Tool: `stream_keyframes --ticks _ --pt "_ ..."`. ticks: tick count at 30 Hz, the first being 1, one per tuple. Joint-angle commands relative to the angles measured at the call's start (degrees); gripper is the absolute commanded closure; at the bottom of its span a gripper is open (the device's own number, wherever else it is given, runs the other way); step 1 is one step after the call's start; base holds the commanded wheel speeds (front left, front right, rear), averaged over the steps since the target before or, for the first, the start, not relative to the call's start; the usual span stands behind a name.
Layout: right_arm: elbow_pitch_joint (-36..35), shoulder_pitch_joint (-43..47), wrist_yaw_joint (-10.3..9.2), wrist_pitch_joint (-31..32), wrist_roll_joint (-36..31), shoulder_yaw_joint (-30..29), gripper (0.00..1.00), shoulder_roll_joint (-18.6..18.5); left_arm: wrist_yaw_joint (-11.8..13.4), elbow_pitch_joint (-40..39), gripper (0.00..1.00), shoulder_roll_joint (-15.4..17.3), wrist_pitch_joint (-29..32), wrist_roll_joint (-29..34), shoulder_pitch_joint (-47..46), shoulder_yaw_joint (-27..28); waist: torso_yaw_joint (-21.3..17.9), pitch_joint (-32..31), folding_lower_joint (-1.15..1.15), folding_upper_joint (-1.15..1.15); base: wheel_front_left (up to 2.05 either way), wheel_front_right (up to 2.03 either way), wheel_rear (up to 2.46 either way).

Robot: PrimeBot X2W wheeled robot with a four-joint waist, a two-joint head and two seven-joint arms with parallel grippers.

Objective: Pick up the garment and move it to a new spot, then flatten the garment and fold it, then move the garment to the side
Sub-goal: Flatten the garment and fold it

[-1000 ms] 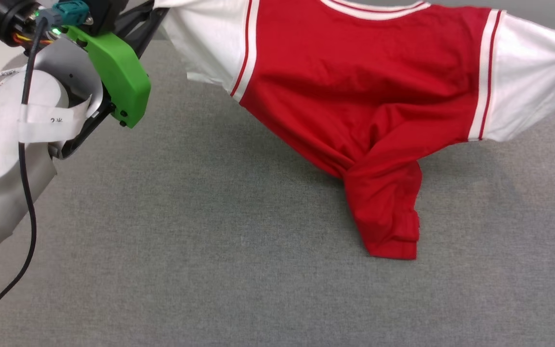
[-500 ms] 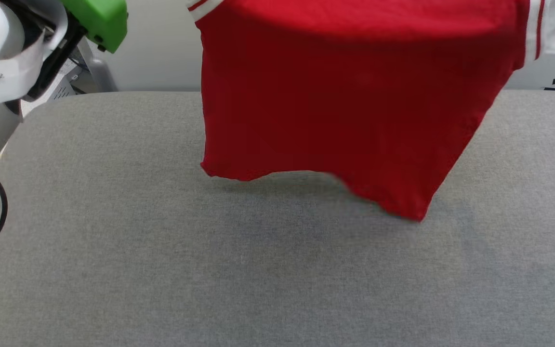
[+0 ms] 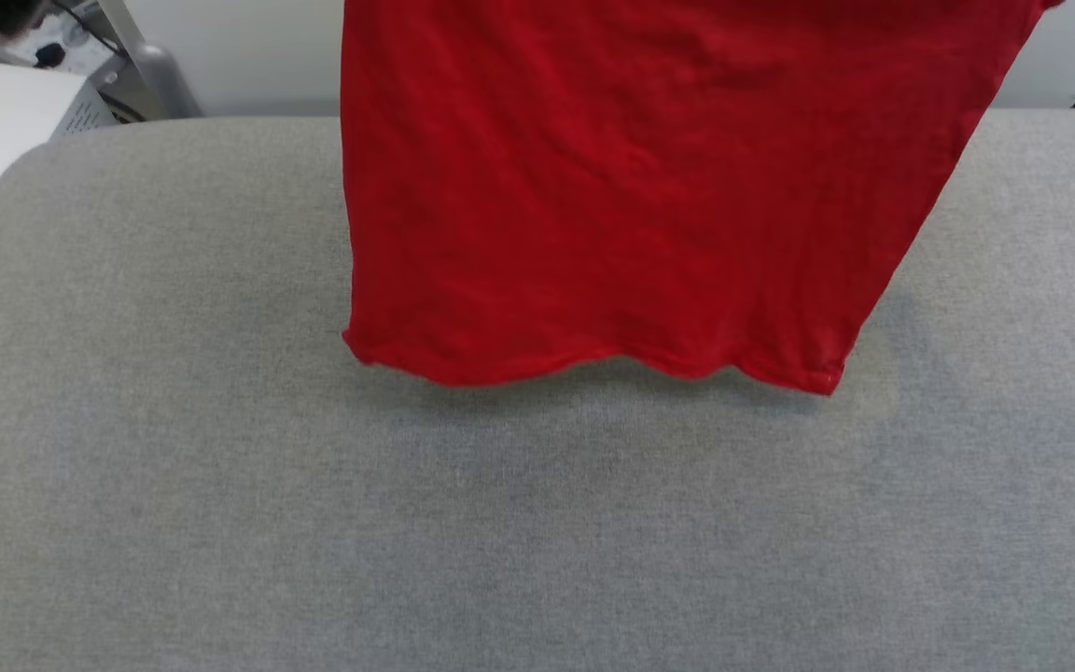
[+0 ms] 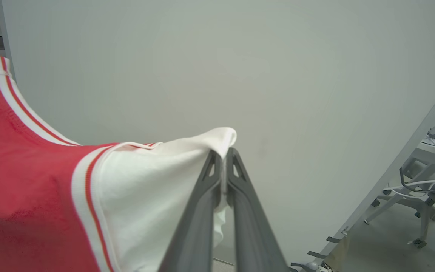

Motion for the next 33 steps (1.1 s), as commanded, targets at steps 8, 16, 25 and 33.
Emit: stream_keyframes --ticks 8,16,25,33 --pt "10.2 -15.7 -0.03 -3.5 -5.5 3.5 1.00 3.0 -0.4 10.9 1.00 -5.3 -3.0 2.6 -11.3 1.6 -0.5 13.4 0.01 0.00 0.00 0.00 0.00" --pt "21.5 -29.7 -0.03 -9.4 -10.8 5.3 1.00 6.7 -1.4 21.6 1.00 -8.9 -6.3 4.0 -19.5 2.3 -1.2 19.7 0.01 0.00 0.00 0.00 0.00" --pt "31.4 -34.5 -0.03 -16.9 -11.3 9.0 1.00 11.7 -3.1 28.3 1.00 -10.3 -10.3 4.0 -18.6 2.2 -2.1 22.0 0.01 0.00 0.00 0.00 0.00" --pt "34.4 -28.4 -0.03 -21.0 -7.6 17.8 1.00 13.2 -4.7 29.3 1.00 -10.1 -12.2 3.9 -10.5 1.5 -2.3 19.7 0.01 0.00 0.00 0.00 0.00"
